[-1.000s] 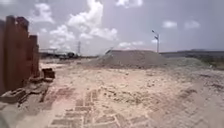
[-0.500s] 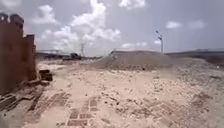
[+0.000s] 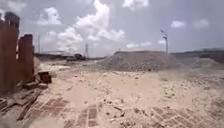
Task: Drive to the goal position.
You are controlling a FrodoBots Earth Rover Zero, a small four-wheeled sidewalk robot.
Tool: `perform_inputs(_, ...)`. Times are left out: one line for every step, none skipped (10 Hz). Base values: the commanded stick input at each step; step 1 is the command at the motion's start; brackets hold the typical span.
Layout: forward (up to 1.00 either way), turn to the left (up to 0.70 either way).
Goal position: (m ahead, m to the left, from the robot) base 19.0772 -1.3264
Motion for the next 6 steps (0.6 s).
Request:
perform_inputs(0.55, 0.14)
perform_inputs(0.54, 0.14)
perform_inputs(0.55, 0.14)
perform_inputs(0.55, 0.14)
perform_inputs(0.55, 0.14)
perform_inputs(0.54, 0.14)
